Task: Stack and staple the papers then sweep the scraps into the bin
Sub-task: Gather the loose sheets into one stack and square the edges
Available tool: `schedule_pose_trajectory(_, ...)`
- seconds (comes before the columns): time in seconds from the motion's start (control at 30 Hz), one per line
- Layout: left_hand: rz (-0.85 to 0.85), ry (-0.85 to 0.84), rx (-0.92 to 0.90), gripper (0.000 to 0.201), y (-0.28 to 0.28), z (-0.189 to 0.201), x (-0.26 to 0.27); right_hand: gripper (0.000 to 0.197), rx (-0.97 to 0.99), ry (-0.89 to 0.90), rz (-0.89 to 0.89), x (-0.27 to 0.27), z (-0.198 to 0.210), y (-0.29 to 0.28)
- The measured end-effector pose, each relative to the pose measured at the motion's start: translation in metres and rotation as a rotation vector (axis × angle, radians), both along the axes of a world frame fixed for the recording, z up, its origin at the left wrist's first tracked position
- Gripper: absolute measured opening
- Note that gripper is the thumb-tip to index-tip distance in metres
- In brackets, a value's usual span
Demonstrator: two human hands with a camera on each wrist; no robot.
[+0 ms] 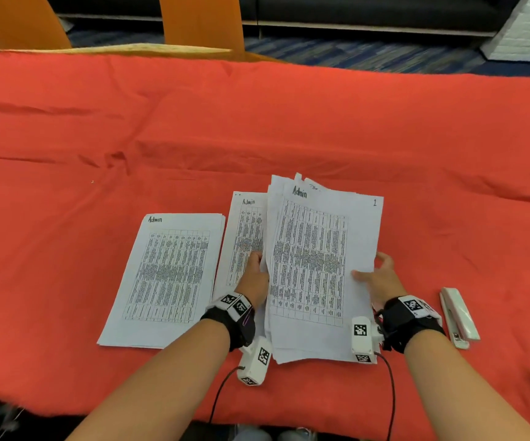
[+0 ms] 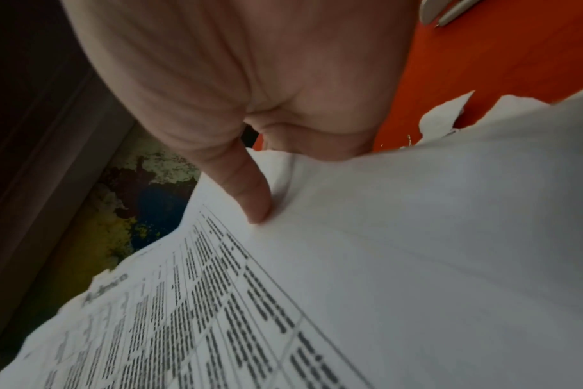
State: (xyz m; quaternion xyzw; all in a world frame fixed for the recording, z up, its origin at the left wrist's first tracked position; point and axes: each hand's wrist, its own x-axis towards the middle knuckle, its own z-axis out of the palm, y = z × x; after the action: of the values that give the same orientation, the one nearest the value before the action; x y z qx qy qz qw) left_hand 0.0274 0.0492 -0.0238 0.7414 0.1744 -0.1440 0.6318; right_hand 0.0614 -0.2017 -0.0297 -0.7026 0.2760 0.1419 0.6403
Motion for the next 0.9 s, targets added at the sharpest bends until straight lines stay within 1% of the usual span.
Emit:
schedule_pose_trajectory(0.03,-0.009,-0.011,-0.027,0.035,-0.002,0.001,0.0,0.058,-0.009,0.008,0.019,-0.001,0.002,-0.001)
schedule_pose_trajectory(0.1,-0.043,-0.02,-0.054,0.032,-0.005,0.0,0.002,0.037,-0.059,0.029,0.082,0.0,0.0,-0.005)
schedule_pose_trajectory(0.17,-0.114,-0.039,0.012,0.031,-0.006,-0.004,0.005,0.028,-0.102,0.028,0.075,-0.001,-0.004,-0.009)
schedule_pose_trajectory(0.23,-0.183,-0.069,0.172,0.032,-0.003,-0.012,0.006,0.029,-0.125,0.004,0.024,-0.002,-0.009,-0.016)
schedule_pose_trajectory(0.27,-0.194,-0.075,0.3,0.034,-0.001,-0.017,0.006,0.031,-0.129,-0.004,-0.001,-0.002,-0.008,-0.02)
schedule_pose_trajectory(0.33,-0.237,-0.072,0.616,0.047,0.006,-0.029,0.001,0.034,-0.127,-0.023,-0.068,-0.003,-0.007,-0.029)
schedule_pose_trajectory(0.37,-0.302,-0.057,0.731,0.053,0.01,-0.034,-0.003,0.035,-0.115,-0.029,-0.099,-0.004,-0.006,-0.034)
schedule_pose_trajectory(0.4,-0.393,-0.024,0.803,0.058,0.011,-0.041,-0.008,0.036,-0.096,-0.034,-0.121,-0.005,-0.005,-0.04)
schedule_pose_trajectory(0.47,-0.546,0.036,0.864,0.062,0.01,-0.048,-0.017,0.038,-0.054,-0.043,-0.156,-0.007,-0.006,-0.05)
schedule_pose_trajectory(0.53,-0.604,0.027,0.873,0.065,0.004,-0.053,-0.026,0.038,-0.021,-0.043,-0.183,-0.007,-0.003,-0.056)
schedule_pose_trajectory(0.6,-0.624,-0.012,0.866,0.063,-0.004,-0.054,-0.033,0.036,0.006,-0.05,-0.201,-0.007,-0.001,-0.06)
schedule_pose_trajectory(0.67,-0.62,-0.05,0.875,0.053,-0.012,-0.051,-0.034,0.034,0.025,-0.062,-0.2,-0.007,0.0,-0.062)
schedule_pose_trajectory(0.7,-0.592,-0.066,0.882,0.047,-0.014,-0.048,-0.032,0.032,0.028,-0.06,-0.194,-0.007,0.0,-0.063)
schedule_pose_trajectory(0.77,-0.476,-0.097,0.908,0.039,-0.012,-0.042,-0.019,0.028,0.031,-0.059,-0.196,-0.009,0.0,-0.064)
schedule_pose_trajectory(0.83,-0.314,-0.075,0.955,0.04,-0.004,-0.038,0.001,0.027,0.012,-0.061,-0.202,-0.009,0.0,-0.066)
schedule_pose_trajectory(0.9,-0.171,0.013,0.963,0.05,0.005,-0.036,0.02,0.026,-0.012,-0.063,-0.192,-0.009,0.001,-0.069)
